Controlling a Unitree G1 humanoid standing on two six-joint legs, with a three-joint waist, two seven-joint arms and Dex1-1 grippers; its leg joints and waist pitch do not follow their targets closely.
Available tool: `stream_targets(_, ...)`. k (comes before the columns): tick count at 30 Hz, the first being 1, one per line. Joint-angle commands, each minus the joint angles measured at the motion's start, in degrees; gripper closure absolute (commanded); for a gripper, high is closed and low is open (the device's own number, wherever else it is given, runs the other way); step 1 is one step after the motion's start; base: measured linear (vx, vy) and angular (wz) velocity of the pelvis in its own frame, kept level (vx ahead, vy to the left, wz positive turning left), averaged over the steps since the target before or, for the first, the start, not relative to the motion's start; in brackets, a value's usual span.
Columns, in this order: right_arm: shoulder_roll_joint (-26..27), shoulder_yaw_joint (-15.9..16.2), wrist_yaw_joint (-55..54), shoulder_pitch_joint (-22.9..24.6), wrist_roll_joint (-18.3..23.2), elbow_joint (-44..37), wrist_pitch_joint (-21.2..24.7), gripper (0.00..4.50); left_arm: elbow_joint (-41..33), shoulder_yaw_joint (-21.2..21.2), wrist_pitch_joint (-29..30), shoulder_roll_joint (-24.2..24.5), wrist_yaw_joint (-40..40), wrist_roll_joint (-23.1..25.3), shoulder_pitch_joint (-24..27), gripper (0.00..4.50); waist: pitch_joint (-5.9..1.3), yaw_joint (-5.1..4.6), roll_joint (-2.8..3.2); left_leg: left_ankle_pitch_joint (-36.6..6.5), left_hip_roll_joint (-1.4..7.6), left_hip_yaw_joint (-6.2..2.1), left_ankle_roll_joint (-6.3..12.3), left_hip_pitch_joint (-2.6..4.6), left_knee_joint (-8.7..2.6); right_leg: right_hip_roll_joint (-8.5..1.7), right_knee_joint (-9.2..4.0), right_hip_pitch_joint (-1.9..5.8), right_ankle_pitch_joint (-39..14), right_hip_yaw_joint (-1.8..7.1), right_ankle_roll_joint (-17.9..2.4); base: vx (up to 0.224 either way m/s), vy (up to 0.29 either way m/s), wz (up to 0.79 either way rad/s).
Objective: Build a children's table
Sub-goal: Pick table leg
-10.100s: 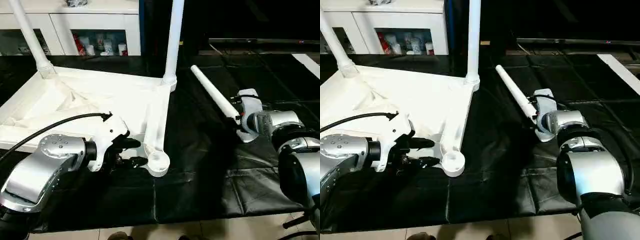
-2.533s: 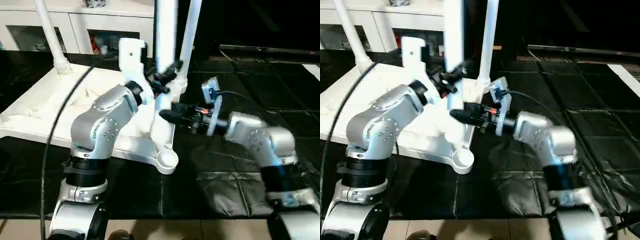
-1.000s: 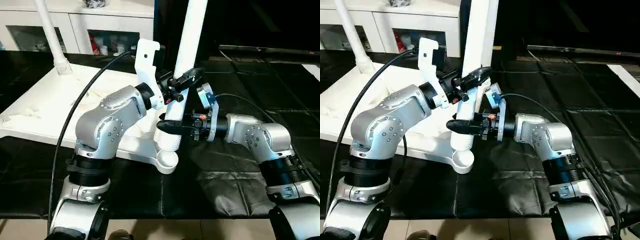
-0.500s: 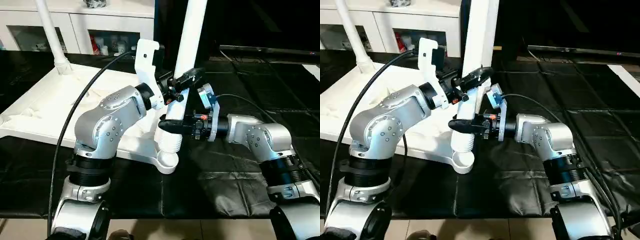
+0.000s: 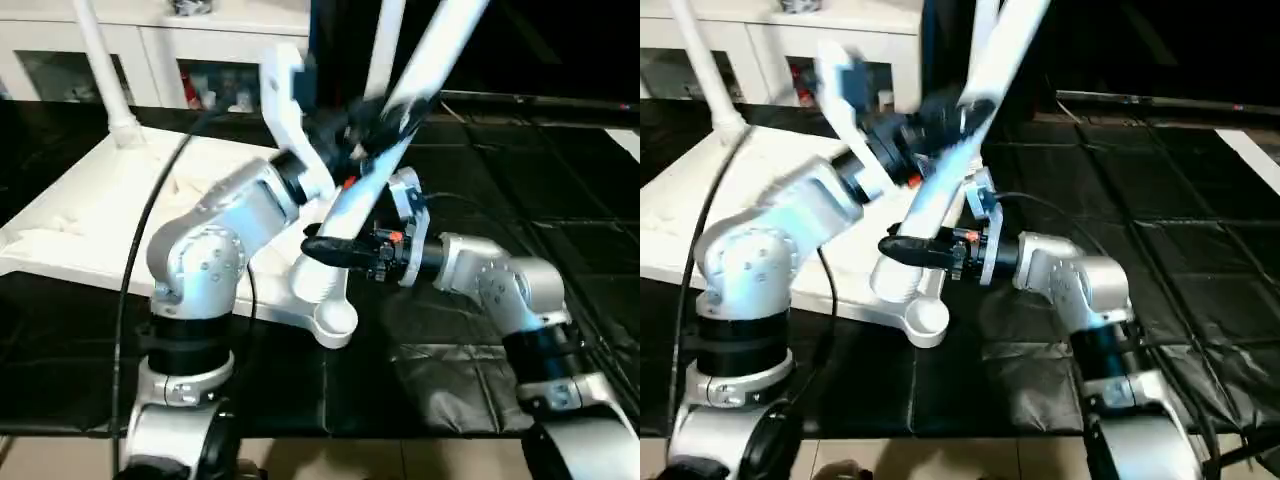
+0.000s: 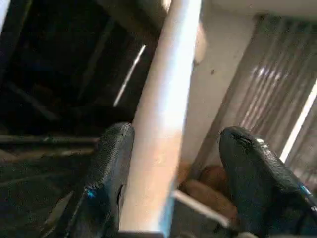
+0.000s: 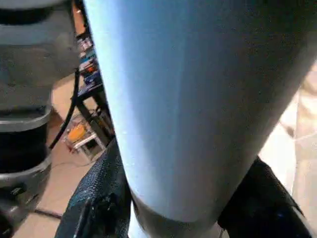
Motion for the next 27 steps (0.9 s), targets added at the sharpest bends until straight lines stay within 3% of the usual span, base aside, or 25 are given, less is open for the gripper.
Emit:
stream_targets(1, 0.52, -0.82, -3.04, 0.18, -1.84, 0.7, -0.68, 2.57, -2.67, -1.53, -0.07, -0.82, -1.56, -2.4, -2.0, 1.48, -4.87, -0.05, -0.45, -6.81, 1.3, -0.22, 0.41, 0.2, -3.62, -4.07, -4.54, 3.7, -17.26, 2.95, -6.58, 0.0, 0.0, 0.0)
stream_targets(6, 1.5, -1.99, -7.29, 0.22, -3.4, 1.07, -3.42, 2.59, -3.46, 1.13, -0.98, 0.64, -0.89, -3.56, -2.08, 1.48, -4.68, -0.26, -0.35, -7.79, 1.25, -0.26, -0.32, 0.27, -3.76, -3.92, -4.73, 3.56, -18.59, 2.95, -5.49, 0.0, 0.0, 0.0)
stream_targets(7, 0.69, -1.25, -8.93, 1.18, -6.32, 1.34, -7.34, 2.59, -3.6, 1.59, -1.83, 5.71, -4.31, -1.67, -0.67, 1.48, -4.52, -0.3, -0.37, -7.9, 1.24, -0.28, -0.36, 0.26, -3.86, -3.87, -4.73, 3.4, -18.8, 2.97, -4.8, 0.0, 0.0, 0.0)
stream_targets(8, 0.56, -1.2, -9.27, 1.44, -6.83, 1.34, -8.05, 2.59, -3.56, 1.43, -2.08, 6.95, -5.21, -0.99, -0.25, 1.48, -4.54, -0.25, -0.27, -7.9, 1.18, -0.36, -0.37, 0.36, -3.91, -3.89, -4.78, 3.29, -19.38, 2.93, -4.25, 0.0, 0.0, 0.0)
stream_targets(10, 0.1, -1.97, -12.08, 2.98, -8.73, 1.3, -10.58, 2.59, -3.08, -0.48, -3.48, 14.99, -11.31, 3.47, 2.7, 1.48, -4.35, -0.77, -0.26, -7.9, 0.97, -0.32, -0.65, 0.37, -4.2, -3.67, -5.01, 3.27, -21.49, 2.95, -1.75, 0.0, 0.0, 0.0)
stream_targets(12, 0.1, -1.97, -12.08, 2.98, -8.73, 1.3, -10.58, 2.59, -3.08, -0.48, -3.48, 14.99, -11.31, 3.47, 2.7, 1.48, -4.73, -0.85, -0.07, -6.5, 1.09, -0.26, -0.96, 0.58, -4.03, -3.61, -4.46, 3.32, -18.15, 3.16, -2.5, 0.0, 0.0, 0.0)
stream_targets(13, -0.46, -2.26, -14.05, 4.51, -10.05, 0.48, -11.4, 2.59, -2.23, -3.75, -5.25, 21.48, -16.94, 6.95, 5.54, 1.48, -4.76, -0.72, 0.41, -5.52, 1.28, -0.42, -0.92, 0.63, -4.06, -3.58, -4.02, 3.17, -14.76, 3.13, -4.25, 0.0, 0.0, 0.0)
stream_targets(14, -0.46, -2.26, -14.05, 4.51, -10.05, 0.48, -11.4, 2.59, -2.23, -3.75, -5.25, 21.48, -16.94, 6.95, 5.54, 1.48, -4.69, -0.76, 0.33, -5.57, 1.24, -0.5, -0.66, 0.5, -4.18, -3.51, -4.0, 3.13, -14.21, 3.09, -4.5, 0.0, 0.0, 0.0)
stream_targets(15, -0.74, -2.24, -15.06, 5.4, -10.96, 0.05, -12.12, 2.59, -1.37, -6.03, -6.68, 24.94, -20.27, 9.02, 7.16, 1.48, -4.77, -0.92, 0.5, -6.05, 1.2, -0.36, -0.78, 0.62, -4.14, -3.42, -3.53, 3.17, -12.66, 3.15, -5.69, 0.0, 0.0, 0.0)
stream_targets(19, -0.85, -2.65, -17.85, 8.13, -12.15, -2.11, -13.26, 2.59, 3.96, -15.5, -13.5, 34.75, -32.62, 15.57, 11.33, 1.48, -4.46, -1.06, 0.92, -8.53, 1.05, -0.28, -1.23, 0.9, -4.55, -3.48, -4.08, 2.99, -14.74, 3.39, -5.24, 0.0, 0.0, 0.0)
stream_targets(23, -0.85, -2.61, -18.01, 8.84, -12.32, -2.6, -13.88, 2.59, 7.1, -19.39, -16.78, 37.39, -36.29, 19.09, 11.6, 1.76, -4.36, -1.32, 1.21, -11.37, 1.31, -0.37, -2.52, 1.05, -4.75, -3.7, -4.03, 3.06, -14.88, 3.4, -6.76, 0.0, 0.0, 0.0)
stream_targets(24, -0.98, -2.5, -18.14, 9.61, -12.79, -3.06, -14.81, 2.59, 11.81, -23.14, -20.9, 39.06, -40.33, 23.42, 11.45, 1.82, -4.24, -1.25, 1.6, -12.81, 1.22, -0.49, -2.6, 1.16, -4.79, -3.85, -4.38, 3.05, -16.51, 3.37, -6.86, 0.0, 0.0, 0.0)
stream_targets(25, -0.98, -2.5, -18.15, 9.62, -12.79, -3.07, -14.82, 2.59, 11.9, -23.21, -20.99, 39.09, -40.4, 23.51, 11.44, 1.93, -4.02, -1.67, 1.21, -14.16, 1.06, -0.44, -2.54, 1.04, -4.93, -3.73, -4.6, 3.15, -18.69, 3.4, -5.89, 0.0, 0.0, 0.0)
stream_targets(26, -1.12, -2.53, -18.18, 10.08, -12.98, -3.46, -15.07, 2.59, 14.99, -25.11, -23.18, 39.63, -42.61, 25.61, 11.07, 2.12, -4.02, -1.7, 1.42, -14.64, 1.04, -0.5, -2.63, 1.12, -4.96, -3.82, -4.73, 3.18, -19.75, 3.39, -5.61, 0.0, 0.0, 0.0)
stream_targets(27, -1.15, -2.51, -18.2, 10.17, -13.03, -3.55, -15.13, 2.59, 15.74, -25.62, -23.86, 39.79, -43.1, 26.18, 10.93, 2.12, -3.88, -1.95, 1.24, -15.39, 0.98, -0.47, -2.58, 1.26, -4.93, -3.89, -5.09, 3.1, -22.11, 3.39, -4.76, 0.0, 0.0, 0.0)
